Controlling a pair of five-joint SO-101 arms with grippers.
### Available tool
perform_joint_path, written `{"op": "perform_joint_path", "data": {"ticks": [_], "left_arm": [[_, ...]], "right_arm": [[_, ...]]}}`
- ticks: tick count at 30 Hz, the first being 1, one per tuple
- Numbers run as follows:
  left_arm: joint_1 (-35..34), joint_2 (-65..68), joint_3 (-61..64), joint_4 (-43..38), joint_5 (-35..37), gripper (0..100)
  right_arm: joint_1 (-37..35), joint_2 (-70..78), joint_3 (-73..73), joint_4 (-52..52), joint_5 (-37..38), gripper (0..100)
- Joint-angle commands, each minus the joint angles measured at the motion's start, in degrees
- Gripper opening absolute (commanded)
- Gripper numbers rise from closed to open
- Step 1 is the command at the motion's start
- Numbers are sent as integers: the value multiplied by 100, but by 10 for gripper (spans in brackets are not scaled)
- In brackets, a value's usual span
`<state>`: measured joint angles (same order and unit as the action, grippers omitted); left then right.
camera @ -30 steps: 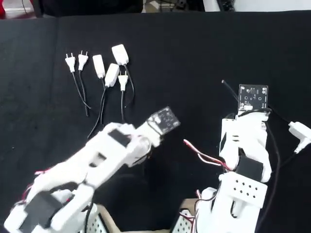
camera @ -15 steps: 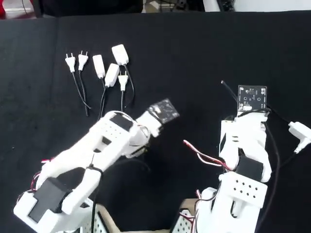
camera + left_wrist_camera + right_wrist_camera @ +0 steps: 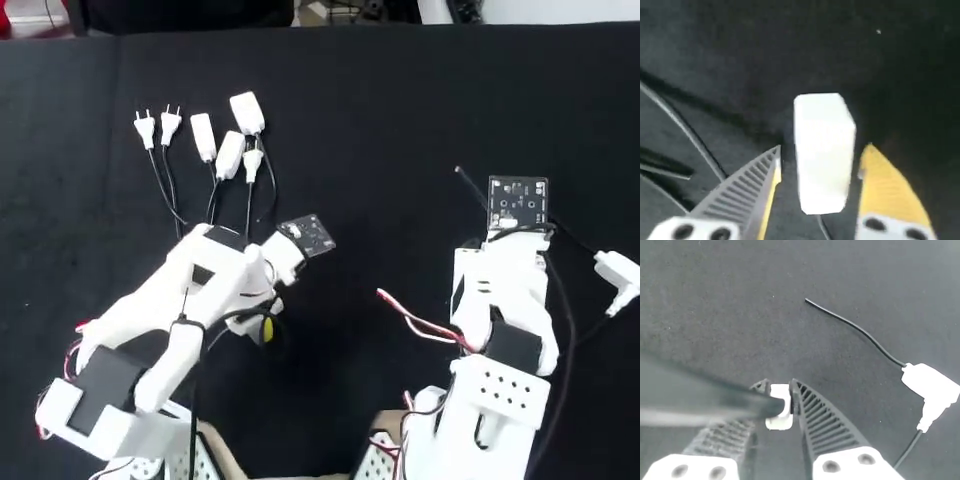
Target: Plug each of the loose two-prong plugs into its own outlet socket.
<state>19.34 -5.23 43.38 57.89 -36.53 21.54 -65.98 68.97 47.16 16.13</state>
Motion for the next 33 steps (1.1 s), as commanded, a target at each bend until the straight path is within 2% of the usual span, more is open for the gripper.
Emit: {"op": "perform_joint_path", "data": {"ticks": [1, 6, 9, 12, 20, 22, 27, 33], "left_arm": [[110, -202, -171, 53, 141, 173], [347, -686, -277, 62, 501, 23], [664, -976, -462, 308, 554, 32], [840, -958, -743, 281, 923, 30], [1226, 352, -1182, -431, 1415, 34], [1174, 695, -1552, -431, 1459, 53], [910, 1266, -2123, -123, 1776, 219], [866, 1266, -2624, 651, 1793, 233]], "right_arm": [[-88, -92, -75, 18, 35, 11], [-88, -92, -75, 9, 35, 11], [-88, -92, -75, 0, 35, 11], [-88, -92, -75, 0, 35, 11], [-88, -92, -75, 9, 35, 11], [-88, -92, -75, 9, 35, 11], [-88, -92, -75, 26, 35, 11], [-88, -92, -57, 18, 35, 11]]}}
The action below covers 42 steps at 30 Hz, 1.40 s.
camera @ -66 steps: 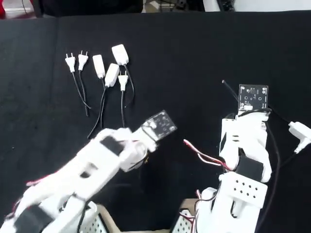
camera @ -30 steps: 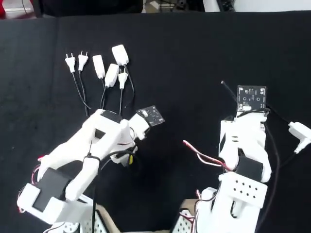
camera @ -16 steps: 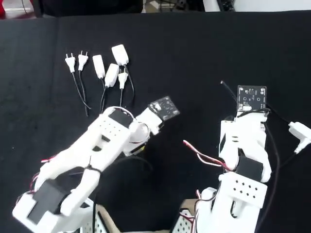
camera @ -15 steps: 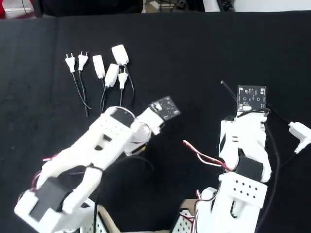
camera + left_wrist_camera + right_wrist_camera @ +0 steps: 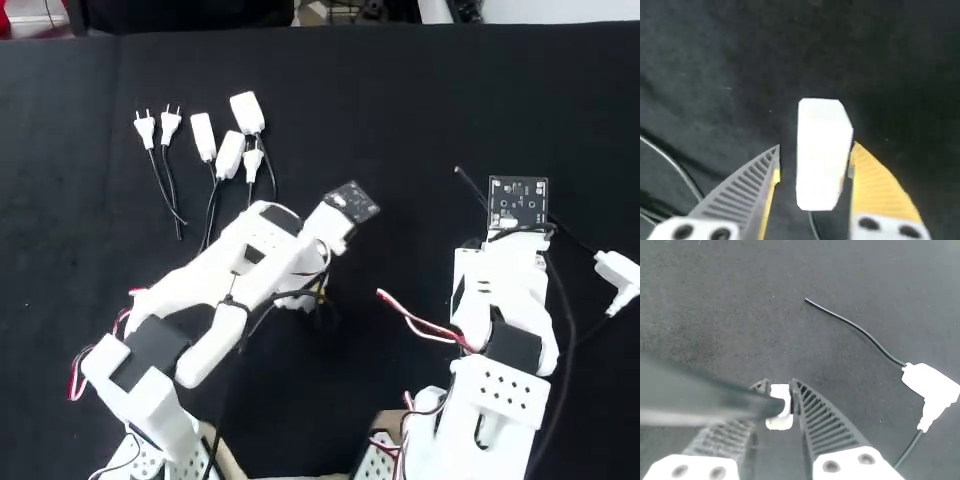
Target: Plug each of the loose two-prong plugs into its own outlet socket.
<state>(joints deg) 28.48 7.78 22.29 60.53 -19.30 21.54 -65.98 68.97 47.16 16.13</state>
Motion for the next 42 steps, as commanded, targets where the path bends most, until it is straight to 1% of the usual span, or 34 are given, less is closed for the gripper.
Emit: {"op": "perform_joint_path", "data": {"ticks": [1, 5, 7, 11, 12, 14, 15, 17, 20, 22, 24, 25, 28, 31, 33, 35, 37, 39, 42], "left_arm": [[-31, -35, -637, 571, 44, 237], [-66, -35, -1253, 1073, 53, 305], [-127, -114, -1613, 1345, 70, 304], [-119, -879, -2062, 2022, 26, 244], [-66, -1196, -2000, 2145, 18, 220], [277, -1837, -1508, 2198, -167, 174], [479, -2110, -1068, 2092, -308, 159], [769, -2602, -22, 1477, -352, 154], [866, -2998, 1455, 369, -273, 152], [892, -2998, 2079, -70, -273, 152], [971, -2954, 2448, -246, -273, 151], [963, -2910, 2510, -325, -281, 151], [646, -2620, 2448, -809, -290, 131], [426, -2092, 2035, -905, -290, 98], [180, -1609, 1657, -976, -290, 98], [-40, -1099, 1279, -949, -290, 98], [-154, -712, 1033, -914, -457, 96], [-31, -615, 866, -510, -615, 95], [268, -1002, 831, -88, -651, 95]], "right_arm": [[-88, -92, -57, 18, 35, 11], [-88, -92, -57, 18, 35, 11], [-88, -92, -57, 26, 35, 11], [-88, -92, -48, 26, 35, 11], [-88, -92, -57, 26, 35, 11], [-88, -92, -57, 26, 26, 11], [-88, -92, -57, 26, 9, 11], [-88, -92, -66, 26, 0, 11], [-88, -92, -66, 26, -9, 11], [-88, -92, -57, 26, -9, 11], [-88, -92, -57, 26, -9, 11], [-88, -92, -66, 26, -9, 11], [-88, -92, -75, 26, -9, 11], [-88, -92, -66, 26, -9, 11], [-88, -92, -66, 26, -9, 11], [-88, -92, -57, 26, -9, 11], [-88, -92, -57, 26, 0, 11], [-88, -92, -48, 26, 9, 11], [-88, -92, -48, 26, 9, 11]]}}
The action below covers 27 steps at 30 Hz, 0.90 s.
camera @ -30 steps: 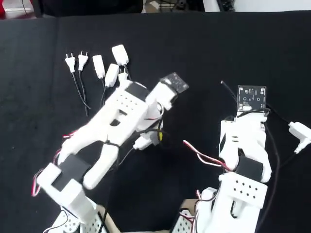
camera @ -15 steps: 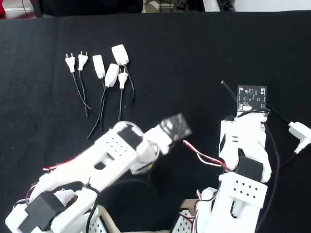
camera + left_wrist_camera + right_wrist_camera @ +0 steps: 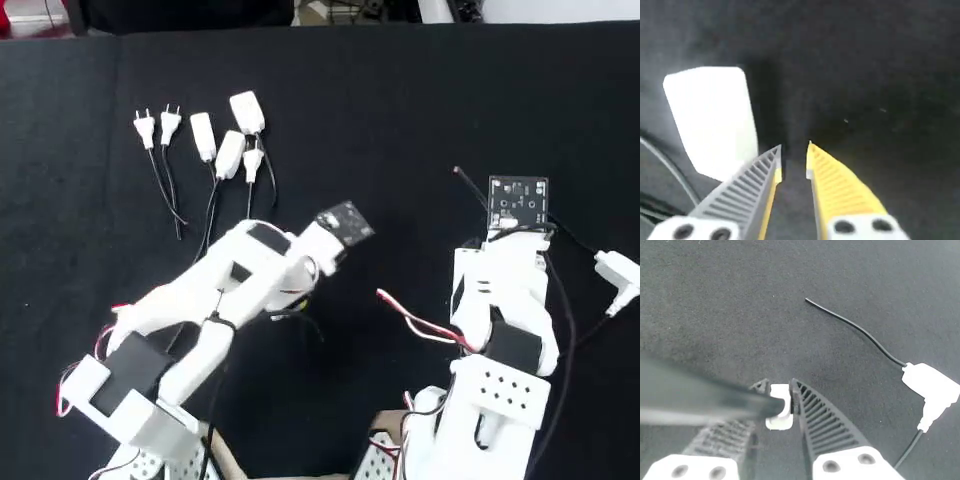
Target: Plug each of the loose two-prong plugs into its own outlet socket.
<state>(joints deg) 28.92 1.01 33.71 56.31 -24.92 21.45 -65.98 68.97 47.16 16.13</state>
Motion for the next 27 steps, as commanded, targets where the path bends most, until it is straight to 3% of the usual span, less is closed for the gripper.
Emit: {"op": "perform_joint_path", "data": {"ticks": [1, 7, 11, 14, 20, 25, 27], "left_arm": [[277, -598, -312, 484, -62, 95], [-13, -2840, 180, 651, -53, 122], [-673, -3455, 681, 114, -88, 272], [-769, -3191, 1042, -422, -316, 354], [-1059, -1635, 769, -1134, -967, 350], [-998, -211, 66, -1178, -1187, 335], [-945, 105, -224, -1152, -1354, 261]], "right_arm": [[-79, -92, -40, 26, 9, 11], [-79, -92, -40, 26, 26, 11], [-79, -92, -40, 26, 26, 11], [-79, -92, -40, 26, 26, 11], [-79, -92, -40, 35, 35, 11], [-79, -92, -40, 35, 35, 11], [-79, -92, -40, 35, 35, 11]]}}
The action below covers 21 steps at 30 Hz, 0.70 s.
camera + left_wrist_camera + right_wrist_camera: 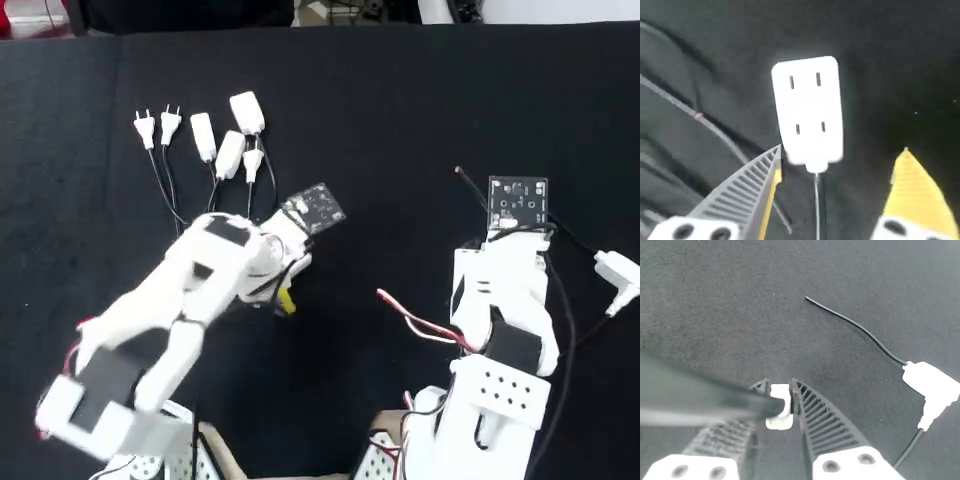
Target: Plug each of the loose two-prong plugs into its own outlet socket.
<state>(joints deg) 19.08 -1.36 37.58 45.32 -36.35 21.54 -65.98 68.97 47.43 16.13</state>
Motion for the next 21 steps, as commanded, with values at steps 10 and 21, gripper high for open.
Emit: {"op": "perform_joint_path", "data": {"ticks": [10, 21], "left_arm": [[576, 343, -708, 466, -976, 34], [567, 70, -769, 976, -3288, 30]], "right_arm": [[-88, -92, -40, 9, 35, 11], [-88, -92, -40, 9, 35, 11]]}}
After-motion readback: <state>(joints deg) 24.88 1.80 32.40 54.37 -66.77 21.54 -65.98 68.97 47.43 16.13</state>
